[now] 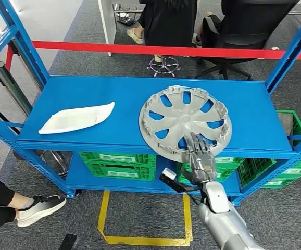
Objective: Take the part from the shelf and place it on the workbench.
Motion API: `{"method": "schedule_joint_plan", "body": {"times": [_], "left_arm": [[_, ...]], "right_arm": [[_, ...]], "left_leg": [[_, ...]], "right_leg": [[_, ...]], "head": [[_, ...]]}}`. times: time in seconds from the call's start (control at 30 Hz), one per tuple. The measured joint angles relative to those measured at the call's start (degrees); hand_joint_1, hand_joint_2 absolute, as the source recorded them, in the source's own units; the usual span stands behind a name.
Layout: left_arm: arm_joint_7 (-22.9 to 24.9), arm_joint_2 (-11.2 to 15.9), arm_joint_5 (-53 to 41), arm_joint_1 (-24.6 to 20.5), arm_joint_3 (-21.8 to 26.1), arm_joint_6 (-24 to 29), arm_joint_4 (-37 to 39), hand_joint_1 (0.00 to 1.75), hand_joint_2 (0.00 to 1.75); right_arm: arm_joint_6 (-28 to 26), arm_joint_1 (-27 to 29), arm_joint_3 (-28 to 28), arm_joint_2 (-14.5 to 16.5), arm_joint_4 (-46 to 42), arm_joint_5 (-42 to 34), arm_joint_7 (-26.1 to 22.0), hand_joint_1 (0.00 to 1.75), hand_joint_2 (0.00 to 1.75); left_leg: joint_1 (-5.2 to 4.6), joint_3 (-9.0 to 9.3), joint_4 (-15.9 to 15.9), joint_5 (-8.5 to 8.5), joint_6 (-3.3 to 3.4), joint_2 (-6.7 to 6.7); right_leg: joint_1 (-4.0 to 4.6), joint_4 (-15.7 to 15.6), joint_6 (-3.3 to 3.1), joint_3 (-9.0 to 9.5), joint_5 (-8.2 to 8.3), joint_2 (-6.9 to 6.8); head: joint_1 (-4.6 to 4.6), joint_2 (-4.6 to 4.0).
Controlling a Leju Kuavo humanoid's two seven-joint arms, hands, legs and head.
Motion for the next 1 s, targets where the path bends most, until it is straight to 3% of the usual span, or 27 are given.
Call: {"method": "schedule_joint_plan", "body": {"times": [0.17, 0.2, 0.3, 0.33, 0.77, 1.0], "left_arm": [[0.0, 0.0, -0.1, -0.1, 0.0, 0.0, 0.0, 0.00, 1.75], [0.1, 0.0, -0.2, -0.1, 0.0, 0.0, 0.0, 0.00, 1.75], [0.1, 0.0, -0.6, -0.2, 0.0, -0.1, 0.0, 0.00, 1.75], [0.1, 0.0, -0.7, -0.2, 0.0, -0.1, 0.0, 0.00, 1.75], [-0.4, 0.0, -0.7, -0.1, 0.1, 0.1, 0.0, 0.00, 1.75], [-1.1, 0.0, -0.9, 0.2, 1.3, 0.3, 0.0, 0.00, 1.75]], "right_arm": [[0.4, -1.4, -0.2, -0.3, 1.5, 0.1, 0.3, 0.00, 1.75], [0.5, -1.6, -0.2, -0.3, 1.8, 0.3, 0.6, 0.09, 1.75], [1.0, -2.6, -0.2, -0.5, 2.9, 1.1, 1.5, 1.40, 1.75], [1.1, -2.9, -0.2, -0.6, 3.3, 1.3, 1.7, 1.75, 1.75], [-2.8, 0.0, -0.2, -0.8, 1.1, 6.4, 1.9, 1.75, 1.75], [-2.9, 8.6, -0.1, -1.0, -14.5, 11.0, 0.7, 1.75, 1.75]], "left_leg": [[0.00, 0.00, 0.0, 0.00, 0.00, 0.00], [0.00, -0.01, 0.0, 0.00, 0.00, 0.00], [0.00, -0.02, 0.0, 0.00, 0.00, 0.00], [0.00, -0.02, 0.0, 0.00, 0.00, 0.00], [0.00, -0.05, 0.0, 0.00, 0.00, 0.00], [0.00, -0.14, 0.0, 0.00, 0.00, -0.03]], "right_leg": [[0.00, 0.0, 0.00, 0.00, 0.00, 0.00], [0.00, 0.0, 0.00, 0.00, 0.01, 0.00], [0.00, 0.0, -0.01, -0.02, 0.01, 0.00], [0.00, 0.0, -0.01, -0.02, 0.01, 0.00], [0.00, 0.0, -0.01, -0.05, 0.01, 0.00], [0.00, 0.0, 0.00, -0.10, 0.00, -0.05]], "head": [[0.00, 0.00], [-0.01, 0.00], [-0.01, 0.00], [-0.01, 0.00], [-0.01, 0.00], [-0.01, 0.00]]}}
